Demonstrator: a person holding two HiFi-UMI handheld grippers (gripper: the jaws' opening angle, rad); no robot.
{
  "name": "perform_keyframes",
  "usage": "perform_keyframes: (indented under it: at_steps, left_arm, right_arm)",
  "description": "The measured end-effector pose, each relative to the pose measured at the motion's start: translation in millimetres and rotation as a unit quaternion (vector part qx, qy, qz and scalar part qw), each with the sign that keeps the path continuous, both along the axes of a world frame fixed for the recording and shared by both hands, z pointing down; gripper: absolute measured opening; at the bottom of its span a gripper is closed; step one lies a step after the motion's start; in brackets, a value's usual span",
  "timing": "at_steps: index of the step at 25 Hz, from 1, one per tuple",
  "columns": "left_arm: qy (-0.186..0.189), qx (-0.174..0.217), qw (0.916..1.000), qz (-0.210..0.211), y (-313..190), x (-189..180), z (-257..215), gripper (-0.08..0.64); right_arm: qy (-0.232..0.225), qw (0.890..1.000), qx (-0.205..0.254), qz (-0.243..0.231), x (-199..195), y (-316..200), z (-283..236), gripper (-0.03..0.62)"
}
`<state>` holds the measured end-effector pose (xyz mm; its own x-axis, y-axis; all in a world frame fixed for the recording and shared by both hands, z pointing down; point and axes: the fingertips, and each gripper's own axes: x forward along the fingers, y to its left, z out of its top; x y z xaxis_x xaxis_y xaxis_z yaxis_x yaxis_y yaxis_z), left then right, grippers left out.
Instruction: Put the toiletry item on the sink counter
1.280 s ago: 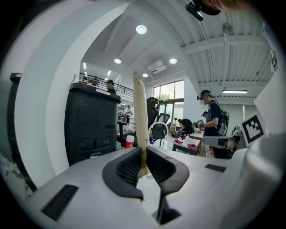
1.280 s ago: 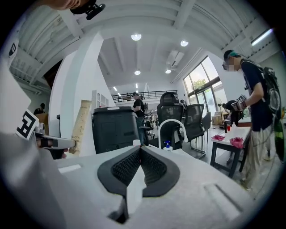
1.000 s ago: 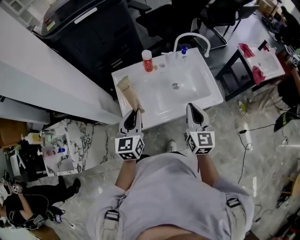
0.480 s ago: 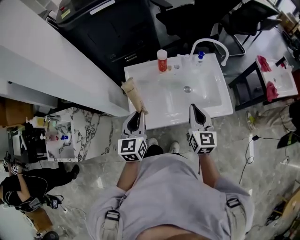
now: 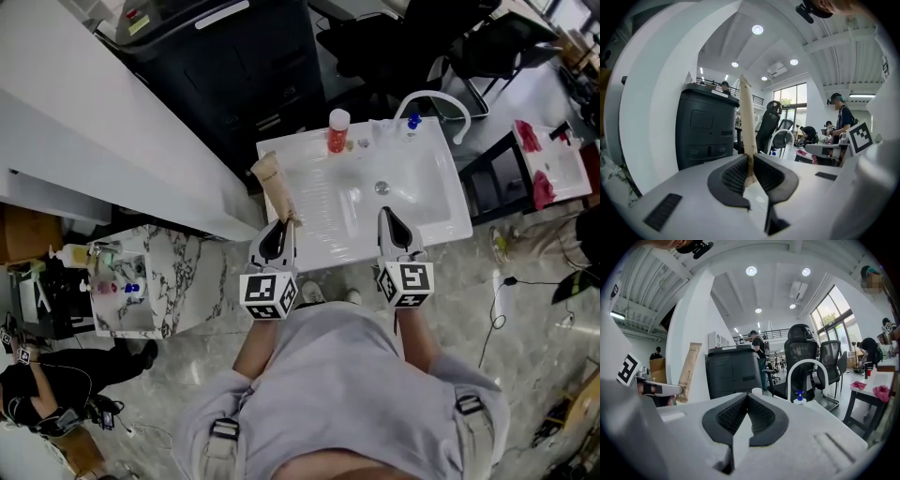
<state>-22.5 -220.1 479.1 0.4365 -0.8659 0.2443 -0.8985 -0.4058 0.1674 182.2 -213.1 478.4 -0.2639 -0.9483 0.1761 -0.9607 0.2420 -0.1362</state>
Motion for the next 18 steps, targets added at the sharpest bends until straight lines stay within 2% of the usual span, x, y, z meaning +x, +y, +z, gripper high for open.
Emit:
perform_keyframes:
  at_steps: [7, 12, 18]
  left_arm:
    - [0.003, -0.001, 1.0000, 0.005, -15.1, -19.7, 4.1, 0.035]
    - [0.006, -0.007, 0.9999, -0.009, -20.1, -23.6, 7.5, 0.035]
    - [0.014, -0.045, 0.9987, -0.021, -35.3, -5.7, 24.6, 0.035]
  right_arm:
    - [0.000, 1.000, 0.012, -0.001, -25.1, -21.1, -7.8, 0.005]
    - [0.001, 1.000, 0.010, -0.019, -32.4, -31.0, -9.3, 0.005]
    - [0.004, 0.999, 0.014, -0.048, -18.8, -56.3, -16.0, 0.005]
